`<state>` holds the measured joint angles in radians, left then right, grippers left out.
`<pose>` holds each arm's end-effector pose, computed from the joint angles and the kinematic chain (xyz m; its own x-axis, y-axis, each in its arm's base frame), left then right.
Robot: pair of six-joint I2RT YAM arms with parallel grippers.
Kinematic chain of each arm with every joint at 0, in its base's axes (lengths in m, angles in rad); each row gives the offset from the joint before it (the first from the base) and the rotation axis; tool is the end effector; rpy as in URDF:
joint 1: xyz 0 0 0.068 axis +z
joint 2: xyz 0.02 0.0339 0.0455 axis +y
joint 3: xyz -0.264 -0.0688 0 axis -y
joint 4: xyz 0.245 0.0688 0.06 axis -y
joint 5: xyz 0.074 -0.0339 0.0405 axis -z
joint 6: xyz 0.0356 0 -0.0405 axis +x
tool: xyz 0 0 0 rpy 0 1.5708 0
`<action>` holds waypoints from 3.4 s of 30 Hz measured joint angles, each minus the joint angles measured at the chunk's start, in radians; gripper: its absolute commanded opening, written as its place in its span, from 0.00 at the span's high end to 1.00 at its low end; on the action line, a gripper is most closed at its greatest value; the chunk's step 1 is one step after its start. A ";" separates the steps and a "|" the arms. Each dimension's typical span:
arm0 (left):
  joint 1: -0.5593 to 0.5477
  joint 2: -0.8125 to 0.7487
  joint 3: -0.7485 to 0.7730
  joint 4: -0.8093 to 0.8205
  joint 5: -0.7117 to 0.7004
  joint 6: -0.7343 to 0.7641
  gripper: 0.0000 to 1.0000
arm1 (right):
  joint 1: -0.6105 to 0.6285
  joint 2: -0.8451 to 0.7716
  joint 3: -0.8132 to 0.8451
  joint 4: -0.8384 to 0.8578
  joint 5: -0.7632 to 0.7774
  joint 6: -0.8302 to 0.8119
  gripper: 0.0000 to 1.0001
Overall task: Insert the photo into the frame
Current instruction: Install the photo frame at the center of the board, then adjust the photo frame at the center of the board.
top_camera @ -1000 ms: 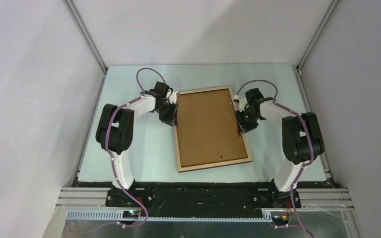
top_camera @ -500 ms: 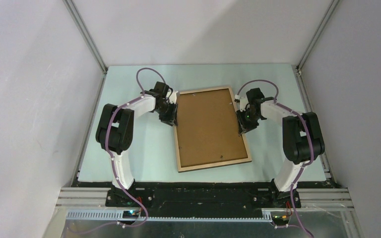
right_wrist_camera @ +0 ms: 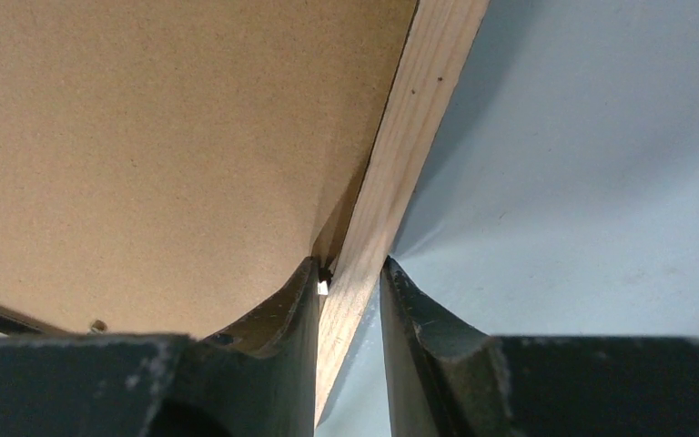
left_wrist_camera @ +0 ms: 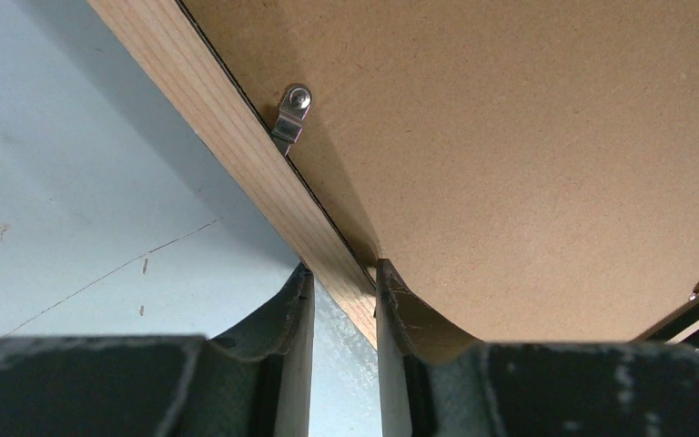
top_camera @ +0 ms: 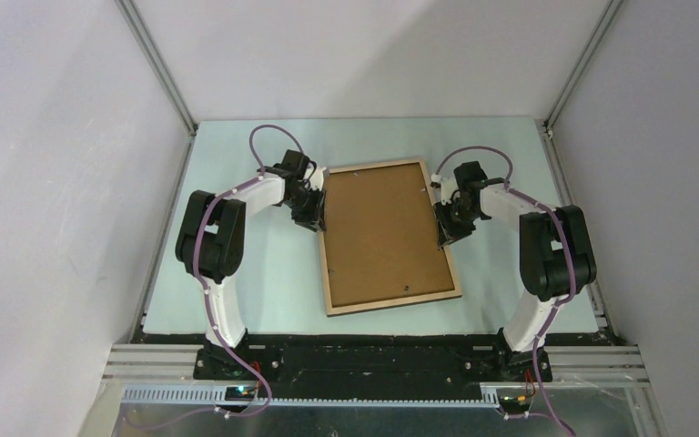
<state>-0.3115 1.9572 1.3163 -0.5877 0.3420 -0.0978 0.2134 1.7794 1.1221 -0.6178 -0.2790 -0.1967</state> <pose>0.3655 -0.1302 0.1583 -0.9311 0.2031 -0.3031 0.3064 0.8863 -0.3472 0.3271 0.0809 0.1661 -0.8618 -0.3790 -0.3373 -0.4593 0.8651 0.2014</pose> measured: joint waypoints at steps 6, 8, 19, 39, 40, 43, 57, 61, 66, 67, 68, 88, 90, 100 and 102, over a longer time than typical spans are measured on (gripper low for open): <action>0.001 0.001 0.000 0.000 0.003 0.000 1.00 | -0.004 0.000 0.000 -0.005 -0.016 -0.006 0.51; 0.001 0.001 0.000 0.000 0.003 0.000 1.00 | -0.006 0.000 0.000 -0.006 -0.019 -0.005 0.48; 0.002 0.001 0.000 0.000 0.004 0.000 1.00 | -0.055 0.005 0.087 -0.024 -0.046 0.036 0.50; 0.003 0.002 0.000 0.000 0.005 0.000 1.00 | -0.057 0.215 0.305 -0.058 -0.070 0.072 0.68; 0.003 0.002 0.000 0.000 0.005 0.000 1.00 | -0.054 0.216 0.309 -0.059 -0.070 0.071 0.74; 0.003 0.002 0.000 0.000 0.006 0.000 0.97 | -0.048 0.222 0.315 -0.061 -0.060 0.062 0.86; 0.005 0.001 0.000 0.000 0.013 0.000 0.91 | -0.051 0.242 0.351 -0.103 -0.056 0.053 0.93; 0.005 0.001 0.000 0.000 0.014 0.000 0.91 | -0.050 0.245 0.355 -0.107 -0.053 0.053 0.82; 0.006 0.001 0.000 0.000 0.014 0.000 0.91 | -0.045 0.246 0.356 -0.107 -0.047 0.052 0.74; 0.006 0.001 0.000 0.000 0.014 0.000 0.91 | -0.044 0.247 0.357 -0.107 -0.047 0.051 0.74; 0.006 0.001 0.000 0.000 0.015 0.000 0.91 | -0.043 0.249 0.358 -0.107 -0.047 0.050 0.74; 0.009 0.001 0.000 0.000 0.021 0.001 0.90 | -0.030 0.265 0.362 -0.101 -0.020 0.052 0.89; 0.009 0.001 0.000 0.000 0.021 0.001 0.81 | -0.029 0.267 0.366 -0.105 -0.019 0.053 0.96; 0.012 -0.006 -0.008 0.002 0.076 0.026 0.28 | -0.028 0.322 0.458 -0.200 -0.024 -0.001 1.00; 0.013 -0.011 -0.010 0.003 0.089 0.030 0.26 | -0.029 0.341 0.492 -0.226 -0.025 -0.032 1.00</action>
<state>-0.2985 1.9465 1.3060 -0.5850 0.4305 -0.0681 0.1848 2.1204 1.6146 -0.8440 -0.3042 -0.2283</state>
